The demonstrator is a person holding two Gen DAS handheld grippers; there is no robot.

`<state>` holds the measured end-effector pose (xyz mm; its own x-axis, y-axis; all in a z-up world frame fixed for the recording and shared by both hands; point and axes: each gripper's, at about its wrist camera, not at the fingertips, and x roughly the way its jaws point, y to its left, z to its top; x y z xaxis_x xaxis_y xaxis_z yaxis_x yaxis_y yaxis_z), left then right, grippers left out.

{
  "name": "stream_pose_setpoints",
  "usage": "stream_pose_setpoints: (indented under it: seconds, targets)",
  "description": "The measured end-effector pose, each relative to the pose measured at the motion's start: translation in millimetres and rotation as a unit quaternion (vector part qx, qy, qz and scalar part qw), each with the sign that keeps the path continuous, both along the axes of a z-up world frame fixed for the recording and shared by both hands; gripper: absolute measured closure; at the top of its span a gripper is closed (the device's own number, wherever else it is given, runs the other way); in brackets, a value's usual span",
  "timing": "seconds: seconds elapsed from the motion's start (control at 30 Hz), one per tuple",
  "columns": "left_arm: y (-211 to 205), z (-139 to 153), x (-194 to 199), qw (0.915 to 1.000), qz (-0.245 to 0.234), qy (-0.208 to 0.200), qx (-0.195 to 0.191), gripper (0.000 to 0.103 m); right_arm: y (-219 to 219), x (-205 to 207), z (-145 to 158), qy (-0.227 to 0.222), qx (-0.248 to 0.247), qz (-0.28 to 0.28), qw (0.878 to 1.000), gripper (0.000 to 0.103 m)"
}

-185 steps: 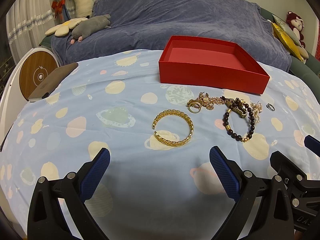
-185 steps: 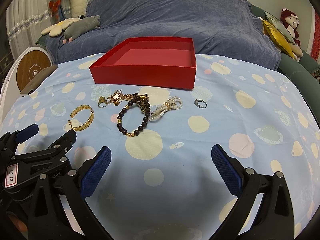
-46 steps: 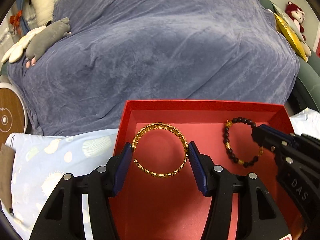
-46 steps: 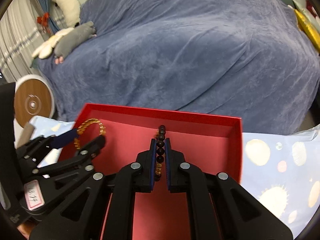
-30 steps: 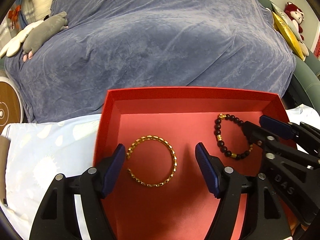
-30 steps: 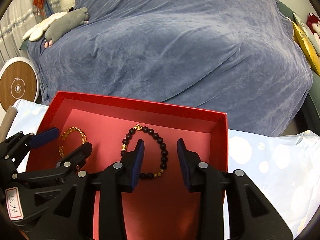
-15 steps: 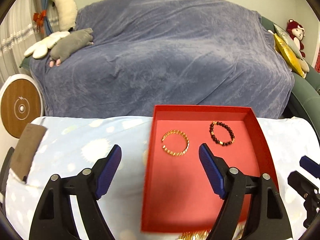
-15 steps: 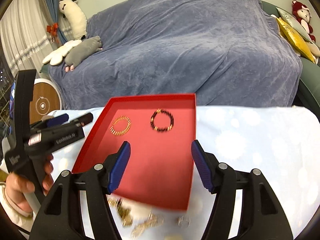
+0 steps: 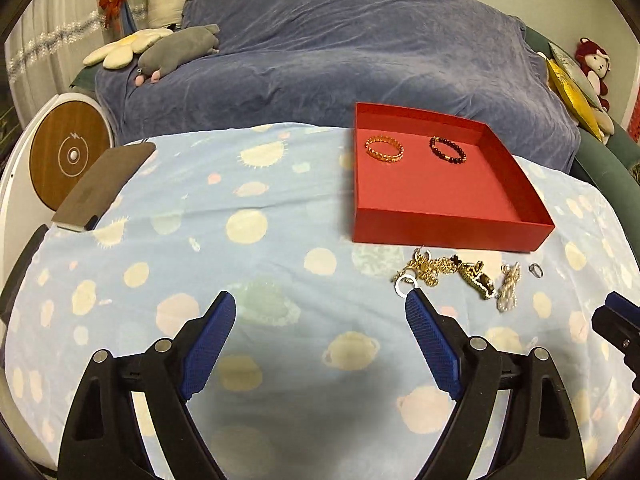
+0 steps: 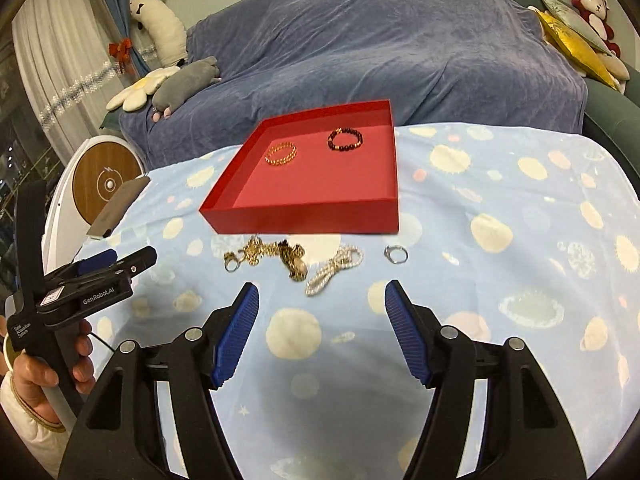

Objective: Organize jewelry
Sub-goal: 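Lower the right gripper onto the pearl strand and close it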

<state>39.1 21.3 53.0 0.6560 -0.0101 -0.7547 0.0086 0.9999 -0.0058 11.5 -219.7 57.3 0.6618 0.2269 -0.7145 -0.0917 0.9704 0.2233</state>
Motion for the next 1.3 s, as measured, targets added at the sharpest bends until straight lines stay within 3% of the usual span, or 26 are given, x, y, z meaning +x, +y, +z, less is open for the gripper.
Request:
stream_pose_setpoints:
  seconds: [0.2,0.37,0.57,0.87,1.1,1.3]
  targets:
    - [2.9,-22.8,-2.5,0.9999,-0.01,0.009,0.004,0.019,11.9,17.3,-23.1,0.014,-0.027,0.003,1.0,0.041]
    - [0.3,-32.0,9.5,0.9998,-0.011,0.014,-0.01,0.019,16.2,43.1,-42.8,0.034,-0.01,-0.006,0.999,0.056]
    - [-7.9,-34.8,13.8,0.9994,-0.023,0.018,-0.02,0.019,13.7,61.6,-58.8,0.057,0.017,-0.029,0.998,0.059]
    - [-12.4,-39.5,17.9,0.9989,-0.029,0.026,-0.026,0.019,23.3,73.9,-73.0,0.06,-0.015,-0.043,0.997,0.061]
    - [-13.6,-39.0,19.1,0.9992,-0.025,0.022,-0.021,0.019,19.4,74.7,-71.8,0.063,-0.031,-0.047,0.996,0.087]
    - [-16.0,-41.1,20.9,0.9992,-0.025,0.024,-0.018,0.019,17.5,69.9,-70.2,0.064,-0.041,-0.043,0.996,0.092]
